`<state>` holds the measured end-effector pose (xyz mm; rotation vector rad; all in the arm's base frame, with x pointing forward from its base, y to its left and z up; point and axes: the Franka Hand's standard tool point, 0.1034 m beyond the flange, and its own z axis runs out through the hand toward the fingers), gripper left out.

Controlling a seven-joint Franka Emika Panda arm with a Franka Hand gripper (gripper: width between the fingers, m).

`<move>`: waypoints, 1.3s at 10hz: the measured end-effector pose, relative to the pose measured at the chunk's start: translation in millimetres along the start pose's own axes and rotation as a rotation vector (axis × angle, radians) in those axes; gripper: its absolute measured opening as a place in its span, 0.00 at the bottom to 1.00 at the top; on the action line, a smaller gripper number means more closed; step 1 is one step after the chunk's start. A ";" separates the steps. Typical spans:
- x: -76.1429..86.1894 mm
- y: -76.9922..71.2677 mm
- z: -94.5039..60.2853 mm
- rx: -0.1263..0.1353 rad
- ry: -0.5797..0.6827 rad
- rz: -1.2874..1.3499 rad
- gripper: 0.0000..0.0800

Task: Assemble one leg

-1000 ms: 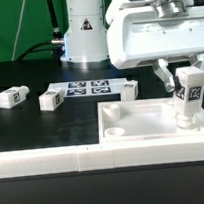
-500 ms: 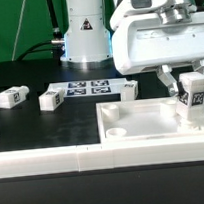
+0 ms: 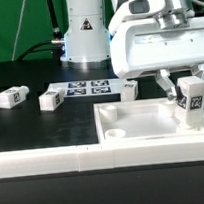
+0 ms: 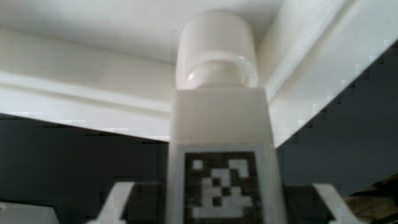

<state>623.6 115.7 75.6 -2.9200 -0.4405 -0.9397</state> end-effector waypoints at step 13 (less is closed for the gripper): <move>5.7 1.8 -5.5 0.007 -0.020 0.007 0.81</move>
Offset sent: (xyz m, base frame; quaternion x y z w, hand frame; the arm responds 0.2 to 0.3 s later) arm 0.0000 0.0000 0.0000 0.0000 0.0000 0.0000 1.0000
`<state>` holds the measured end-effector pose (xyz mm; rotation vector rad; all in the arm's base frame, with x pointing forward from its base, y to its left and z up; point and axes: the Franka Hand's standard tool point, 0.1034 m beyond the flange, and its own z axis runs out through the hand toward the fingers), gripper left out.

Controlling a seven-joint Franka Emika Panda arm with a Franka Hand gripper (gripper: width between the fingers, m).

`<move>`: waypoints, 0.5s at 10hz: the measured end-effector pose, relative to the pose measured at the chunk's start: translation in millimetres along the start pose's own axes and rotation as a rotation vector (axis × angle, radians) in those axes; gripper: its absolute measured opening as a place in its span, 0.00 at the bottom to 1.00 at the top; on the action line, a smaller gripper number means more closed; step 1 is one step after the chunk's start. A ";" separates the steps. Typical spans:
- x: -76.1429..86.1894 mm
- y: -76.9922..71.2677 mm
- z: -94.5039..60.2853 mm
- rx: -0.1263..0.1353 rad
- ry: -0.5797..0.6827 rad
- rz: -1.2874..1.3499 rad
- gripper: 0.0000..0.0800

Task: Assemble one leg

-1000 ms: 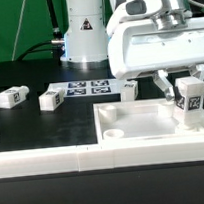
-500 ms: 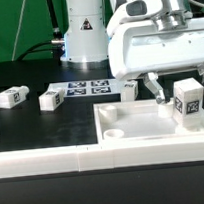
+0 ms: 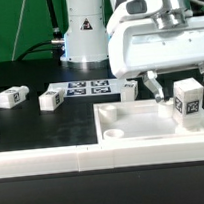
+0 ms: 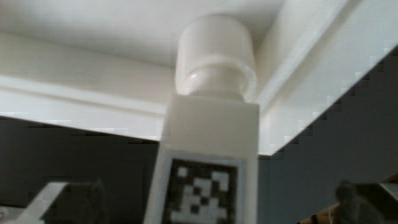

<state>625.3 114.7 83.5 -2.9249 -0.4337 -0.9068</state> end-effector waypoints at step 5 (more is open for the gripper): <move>9.5 -4.1 -12.0 0.039 -0.139 -0.001 0.81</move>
Offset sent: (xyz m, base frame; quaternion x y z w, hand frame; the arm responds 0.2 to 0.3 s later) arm 0.0000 0.0000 0.0000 0.0000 0.0000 0.0000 1.0000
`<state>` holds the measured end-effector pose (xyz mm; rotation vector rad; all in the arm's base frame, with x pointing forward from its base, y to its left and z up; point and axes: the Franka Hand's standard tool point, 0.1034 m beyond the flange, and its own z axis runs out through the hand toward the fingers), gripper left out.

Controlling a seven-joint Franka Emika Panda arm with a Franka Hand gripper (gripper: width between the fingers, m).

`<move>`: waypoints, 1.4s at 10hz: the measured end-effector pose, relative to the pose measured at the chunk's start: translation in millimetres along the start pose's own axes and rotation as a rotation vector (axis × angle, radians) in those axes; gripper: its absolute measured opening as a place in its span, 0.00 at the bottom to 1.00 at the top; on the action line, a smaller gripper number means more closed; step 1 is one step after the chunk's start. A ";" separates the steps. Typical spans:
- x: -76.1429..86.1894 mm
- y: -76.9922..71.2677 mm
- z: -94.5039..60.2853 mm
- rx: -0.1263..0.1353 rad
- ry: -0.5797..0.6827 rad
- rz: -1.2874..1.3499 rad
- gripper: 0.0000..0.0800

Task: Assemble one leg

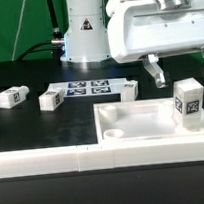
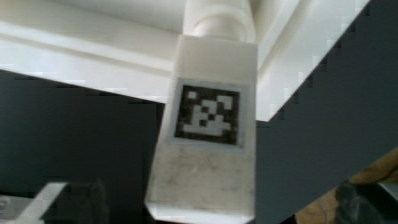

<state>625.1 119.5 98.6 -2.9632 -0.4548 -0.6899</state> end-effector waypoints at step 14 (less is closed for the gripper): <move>14.9 10.3 16.7 0.095 -0.545 0.086 0.36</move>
Offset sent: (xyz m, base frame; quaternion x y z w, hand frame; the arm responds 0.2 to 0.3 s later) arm 0.0230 -0.0235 -0.0028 -0.0133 -0.1811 0.0194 0.9832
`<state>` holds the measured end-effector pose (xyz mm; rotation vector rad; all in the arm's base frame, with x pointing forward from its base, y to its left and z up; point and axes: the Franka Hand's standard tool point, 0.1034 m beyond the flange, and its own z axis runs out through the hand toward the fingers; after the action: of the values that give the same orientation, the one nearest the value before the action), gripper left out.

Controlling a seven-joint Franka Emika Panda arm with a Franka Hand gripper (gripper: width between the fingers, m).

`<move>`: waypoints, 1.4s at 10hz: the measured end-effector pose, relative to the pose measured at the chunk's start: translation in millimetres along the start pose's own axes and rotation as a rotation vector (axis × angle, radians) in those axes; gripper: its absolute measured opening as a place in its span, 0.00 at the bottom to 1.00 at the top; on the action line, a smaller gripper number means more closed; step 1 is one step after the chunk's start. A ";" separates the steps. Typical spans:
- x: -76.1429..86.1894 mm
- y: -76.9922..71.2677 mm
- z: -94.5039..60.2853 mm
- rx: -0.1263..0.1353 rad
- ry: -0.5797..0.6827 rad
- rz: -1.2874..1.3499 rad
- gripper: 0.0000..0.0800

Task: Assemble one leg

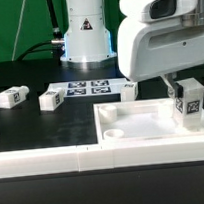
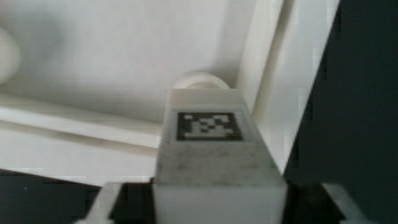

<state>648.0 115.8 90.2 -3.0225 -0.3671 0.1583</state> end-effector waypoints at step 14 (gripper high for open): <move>-12.7 -1.1 2.2 0.000 0.080 1.113 0.37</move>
Offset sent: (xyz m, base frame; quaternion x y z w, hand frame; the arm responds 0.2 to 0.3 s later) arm 0.0000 0.0000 0.0000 0.0000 0.0000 0.0799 0.9968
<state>635.2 113.9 89.2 -2.8153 1.3140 0.0956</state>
